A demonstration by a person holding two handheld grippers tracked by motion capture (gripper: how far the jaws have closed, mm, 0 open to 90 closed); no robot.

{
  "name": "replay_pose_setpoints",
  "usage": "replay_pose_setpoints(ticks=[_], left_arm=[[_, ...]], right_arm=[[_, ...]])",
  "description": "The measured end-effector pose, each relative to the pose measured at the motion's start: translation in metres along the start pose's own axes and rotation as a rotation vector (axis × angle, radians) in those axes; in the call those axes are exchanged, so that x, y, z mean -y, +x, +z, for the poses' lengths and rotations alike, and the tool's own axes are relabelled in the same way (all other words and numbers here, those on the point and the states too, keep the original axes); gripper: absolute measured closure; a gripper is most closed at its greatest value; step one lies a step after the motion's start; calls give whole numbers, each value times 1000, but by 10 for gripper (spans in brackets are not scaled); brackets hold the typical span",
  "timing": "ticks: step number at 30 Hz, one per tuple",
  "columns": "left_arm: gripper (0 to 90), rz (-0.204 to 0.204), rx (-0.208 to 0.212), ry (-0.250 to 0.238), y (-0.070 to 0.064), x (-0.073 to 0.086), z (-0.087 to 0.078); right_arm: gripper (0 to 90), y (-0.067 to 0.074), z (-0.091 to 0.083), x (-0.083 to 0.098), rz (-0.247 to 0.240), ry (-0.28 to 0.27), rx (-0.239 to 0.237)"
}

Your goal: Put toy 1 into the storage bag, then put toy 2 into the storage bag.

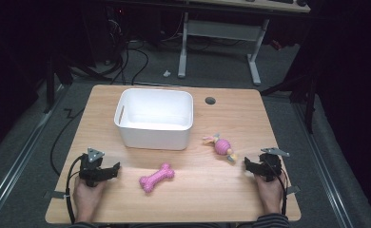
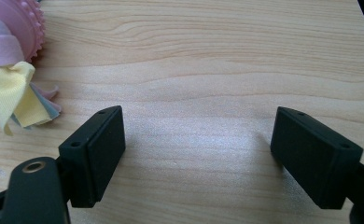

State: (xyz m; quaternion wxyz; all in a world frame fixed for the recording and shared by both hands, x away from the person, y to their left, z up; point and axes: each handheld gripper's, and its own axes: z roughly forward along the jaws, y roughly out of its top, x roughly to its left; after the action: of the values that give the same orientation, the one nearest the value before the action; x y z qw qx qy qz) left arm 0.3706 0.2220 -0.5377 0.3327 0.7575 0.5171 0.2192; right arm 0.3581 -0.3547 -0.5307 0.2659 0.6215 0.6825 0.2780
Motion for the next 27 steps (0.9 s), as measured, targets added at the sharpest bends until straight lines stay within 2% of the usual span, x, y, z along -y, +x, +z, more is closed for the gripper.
replay_pose_setpoints(ticks=[6,16,21,22,27], left_arm=[[173,6,12,4,-1,2,-3],[149,-3,2,8,-4,0,-1],[177,-8,-2,34,-3,-4,-1],[191,-12,11,44,-2,-7,-1],[209,0,17,45,-3,-11,-3]], right_arm=[[180,0,0,0,3,0,0],[181,0,0,0,4,0,0],[182,0,0,0,3,0,0],[182,0,0,0,3,0,0],[186,0,0,0,3,-1,-4]])
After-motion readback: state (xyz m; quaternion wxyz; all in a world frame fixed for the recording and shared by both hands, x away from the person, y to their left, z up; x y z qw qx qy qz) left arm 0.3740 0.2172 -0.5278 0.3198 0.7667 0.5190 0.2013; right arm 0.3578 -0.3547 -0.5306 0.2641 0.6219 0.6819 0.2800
